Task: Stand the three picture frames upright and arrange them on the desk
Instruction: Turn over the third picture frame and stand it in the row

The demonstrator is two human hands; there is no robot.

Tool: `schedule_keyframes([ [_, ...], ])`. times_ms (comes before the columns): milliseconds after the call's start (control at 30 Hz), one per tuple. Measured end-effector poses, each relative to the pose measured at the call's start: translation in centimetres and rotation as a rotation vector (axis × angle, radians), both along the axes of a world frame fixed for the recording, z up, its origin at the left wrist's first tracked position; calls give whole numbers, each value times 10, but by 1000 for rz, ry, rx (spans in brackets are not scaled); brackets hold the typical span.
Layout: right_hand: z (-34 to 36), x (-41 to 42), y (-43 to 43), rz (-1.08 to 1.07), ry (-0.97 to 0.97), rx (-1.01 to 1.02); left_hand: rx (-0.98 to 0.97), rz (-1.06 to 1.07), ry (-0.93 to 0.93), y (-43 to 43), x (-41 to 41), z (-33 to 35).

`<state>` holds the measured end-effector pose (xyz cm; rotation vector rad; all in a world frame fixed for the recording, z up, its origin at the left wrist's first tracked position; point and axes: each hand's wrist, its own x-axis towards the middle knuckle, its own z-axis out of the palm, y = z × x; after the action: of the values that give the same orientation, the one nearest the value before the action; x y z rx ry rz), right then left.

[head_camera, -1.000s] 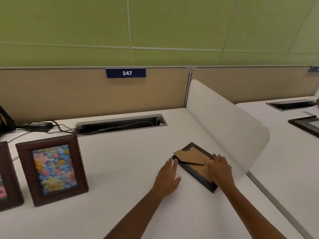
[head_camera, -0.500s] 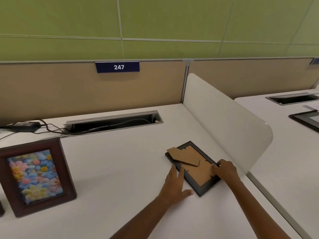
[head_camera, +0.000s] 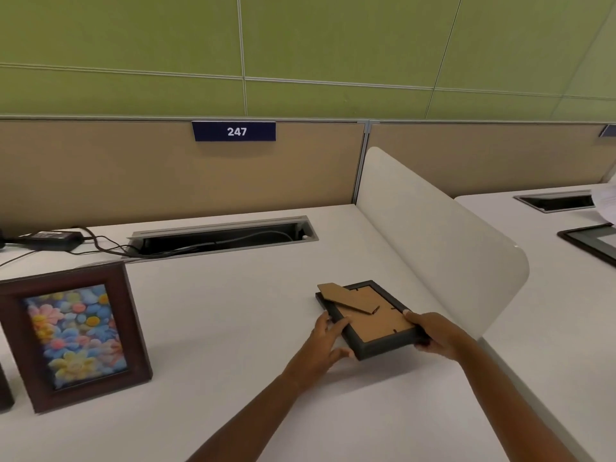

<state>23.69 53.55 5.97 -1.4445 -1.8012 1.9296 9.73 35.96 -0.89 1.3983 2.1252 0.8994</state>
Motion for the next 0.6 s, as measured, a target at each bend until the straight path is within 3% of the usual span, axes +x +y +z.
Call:
schedule_keyframes([
  [67, 12, -1, -3, 12, 107, -158, 45, 1, -1, -7, -6, 3],
  [200, 28, -8, -18, 30, 174, -263, 112, 62, 52, -25, -17, 13],
  [400, 46, -25, -50, 56, 301, -368, 391, 319, 362, -50, -35, 40],
  [467, 55, -29, -59, 112, 349, -445, 463, 362, 346, -59, -41, 47],
  [600, 66, -30, -61, 236, 533, -614, 578, 402, 92, -67, -40, 64],
])
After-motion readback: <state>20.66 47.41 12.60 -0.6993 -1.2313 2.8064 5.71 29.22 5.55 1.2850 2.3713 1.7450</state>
